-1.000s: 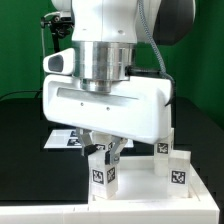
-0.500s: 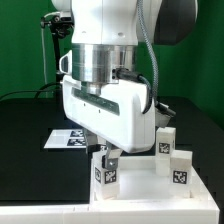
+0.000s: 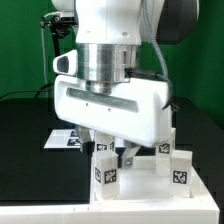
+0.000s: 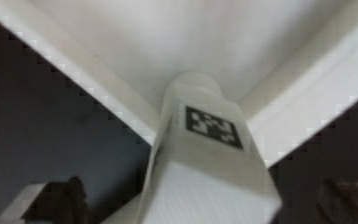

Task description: Assemble square table

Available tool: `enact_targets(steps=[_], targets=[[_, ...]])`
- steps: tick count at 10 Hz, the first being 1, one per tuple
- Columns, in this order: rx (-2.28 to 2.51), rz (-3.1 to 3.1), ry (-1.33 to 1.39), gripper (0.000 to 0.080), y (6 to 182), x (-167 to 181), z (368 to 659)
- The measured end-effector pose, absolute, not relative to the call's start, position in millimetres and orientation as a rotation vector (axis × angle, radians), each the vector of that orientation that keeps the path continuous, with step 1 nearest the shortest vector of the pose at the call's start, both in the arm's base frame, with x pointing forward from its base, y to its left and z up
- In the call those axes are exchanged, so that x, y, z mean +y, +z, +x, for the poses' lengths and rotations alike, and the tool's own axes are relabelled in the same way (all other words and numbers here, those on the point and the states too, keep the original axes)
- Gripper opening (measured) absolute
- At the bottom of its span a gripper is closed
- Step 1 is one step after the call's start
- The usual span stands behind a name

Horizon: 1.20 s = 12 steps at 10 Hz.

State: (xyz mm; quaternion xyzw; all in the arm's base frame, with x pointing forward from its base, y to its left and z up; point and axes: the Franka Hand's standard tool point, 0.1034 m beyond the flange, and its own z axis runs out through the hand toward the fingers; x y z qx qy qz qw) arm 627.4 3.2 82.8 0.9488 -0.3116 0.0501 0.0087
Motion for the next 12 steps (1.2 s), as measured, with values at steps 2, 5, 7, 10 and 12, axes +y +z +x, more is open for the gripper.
enact_targets(steps=[2, 5, 7, 10, 12], targets=[[-0.678, 3.027, 0.142, 0.0649, 79.6, 4.7, 623.3], [-0.307, 3.068, 0.129, 0.0649, 79.3, 2.0, 623.3], [0.017, 3.060, 0.122, 0.0649, 83.6, 2.3, 627.9], [0.381, 3.022, 0.117, 0.0649, 85.3, 0.4, 632.5], [0.409, 3.016, 0.119, 0.0649, 85.1, -0.2, 632.7]])
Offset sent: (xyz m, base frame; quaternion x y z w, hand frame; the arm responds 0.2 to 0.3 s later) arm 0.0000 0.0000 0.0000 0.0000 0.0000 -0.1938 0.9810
